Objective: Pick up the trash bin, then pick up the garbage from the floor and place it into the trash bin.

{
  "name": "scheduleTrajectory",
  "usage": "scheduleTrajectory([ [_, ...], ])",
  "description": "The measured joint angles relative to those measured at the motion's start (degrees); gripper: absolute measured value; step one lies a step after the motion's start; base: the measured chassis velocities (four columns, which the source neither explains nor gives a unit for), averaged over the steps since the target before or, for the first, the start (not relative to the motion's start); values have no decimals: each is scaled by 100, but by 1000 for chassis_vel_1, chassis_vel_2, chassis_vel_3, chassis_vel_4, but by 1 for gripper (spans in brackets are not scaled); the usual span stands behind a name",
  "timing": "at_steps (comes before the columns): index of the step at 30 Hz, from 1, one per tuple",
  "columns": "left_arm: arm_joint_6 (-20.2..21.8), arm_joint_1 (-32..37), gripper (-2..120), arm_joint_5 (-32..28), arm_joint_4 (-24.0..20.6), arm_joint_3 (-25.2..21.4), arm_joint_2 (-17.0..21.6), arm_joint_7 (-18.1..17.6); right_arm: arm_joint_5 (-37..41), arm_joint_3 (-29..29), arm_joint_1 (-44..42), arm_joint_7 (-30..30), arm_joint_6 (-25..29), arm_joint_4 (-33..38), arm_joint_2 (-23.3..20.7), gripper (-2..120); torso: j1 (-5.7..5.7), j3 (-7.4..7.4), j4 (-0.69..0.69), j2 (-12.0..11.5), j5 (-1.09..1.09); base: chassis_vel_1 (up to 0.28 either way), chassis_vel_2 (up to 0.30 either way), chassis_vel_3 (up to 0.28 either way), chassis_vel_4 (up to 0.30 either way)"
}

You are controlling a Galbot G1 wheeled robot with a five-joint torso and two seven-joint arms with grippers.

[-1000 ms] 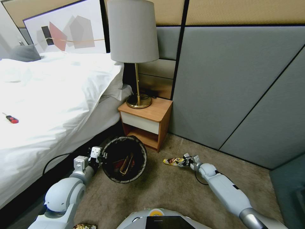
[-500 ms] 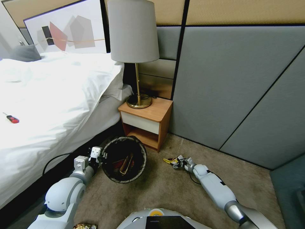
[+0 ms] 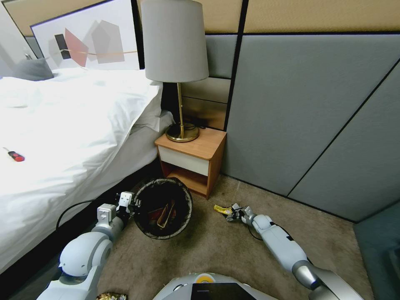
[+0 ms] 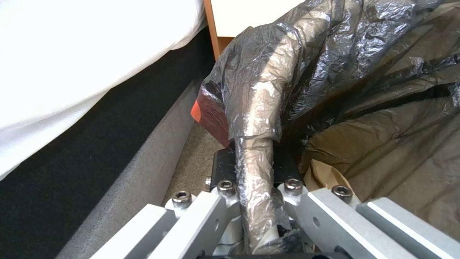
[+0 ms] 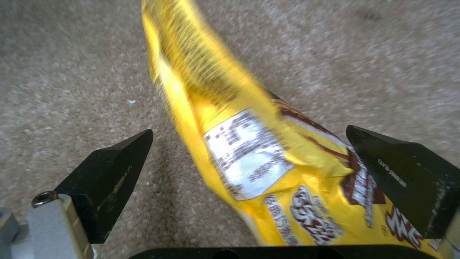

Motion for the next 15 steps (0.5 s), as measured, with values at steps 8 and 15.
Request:
scheduleTrajectory([
  [8,-2,-25,1,1,41,8,-2,-5,-22,4,104,-11,65,-218,99,93,0,0,0,0,-1,0,0,0,0],
  [15,-6,-68,1,2,171,14,7,-5,-20,9,97,154,74,-143,100,66,0,0,0,0,-1,0,0,0,0],
])
